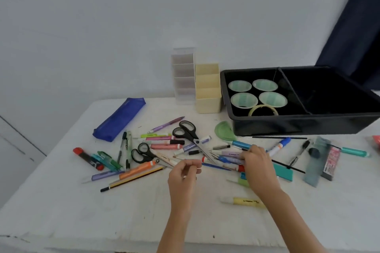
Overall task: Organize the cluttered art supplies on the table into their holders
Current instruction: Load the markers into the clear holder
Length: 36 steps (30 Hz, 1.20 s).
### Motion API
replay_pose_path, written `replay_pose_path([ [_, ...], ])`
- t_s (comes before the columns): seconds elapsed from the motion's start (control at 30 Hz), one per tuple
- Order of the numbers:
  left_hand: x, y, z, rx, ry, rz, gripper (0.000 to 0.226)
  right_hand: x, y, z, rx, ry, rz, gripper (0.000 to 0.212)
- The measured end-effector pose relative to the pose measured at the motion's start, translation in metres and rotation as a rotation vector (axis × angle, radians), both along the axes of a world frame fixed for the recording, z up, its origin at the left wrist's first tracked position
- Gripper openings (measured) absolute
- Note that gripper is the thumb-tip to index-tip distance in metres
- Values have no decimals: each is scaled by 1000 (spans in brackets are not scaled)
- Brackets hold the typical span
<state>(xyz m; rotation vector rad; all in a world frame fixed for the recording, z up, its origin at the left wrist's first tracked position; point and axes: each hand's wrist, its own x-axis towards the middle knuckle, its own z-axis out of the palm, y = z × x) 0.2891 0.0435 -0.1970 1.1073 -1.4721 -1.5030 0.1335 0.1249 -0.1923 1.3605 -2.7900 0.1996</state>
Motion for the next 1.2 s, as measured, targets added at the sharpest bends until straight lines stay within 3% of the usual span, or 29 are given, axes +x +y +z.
replay_pose_path([
  [0.13,-10,-5,0,-33,-2,-49,26,-6,0,-1,58,17,18,18],
  [0.23,-23,-4,5,-76,8,-82,23,-16,7,5,-42,-78,57,21],
  [0.43,-56,-6,13,-284,-69,-153,18,-36,34,19,-562,-556,-47,10],
  [0.6,-97,5,3,-590,-405,-423,18,-49,63,30,-1013,-858,-272,15],
  [0.77,-123,12,-1,-788,-655,-608,28,-64,85,35,-1089,-962,-348,18],
  [0.9,-133,10,0,-948,-819,-626,35,-69,96,33,-1090,-1038,-303,22],
  [0.97,-133,11,1,-971,-774,-601,31,-69,97,30,-1101,-1078,-260,23],
  [1.2,-115,21,25,-840,-284,-331,19,-65,84,31,-1178,-1065,-181,19],
])
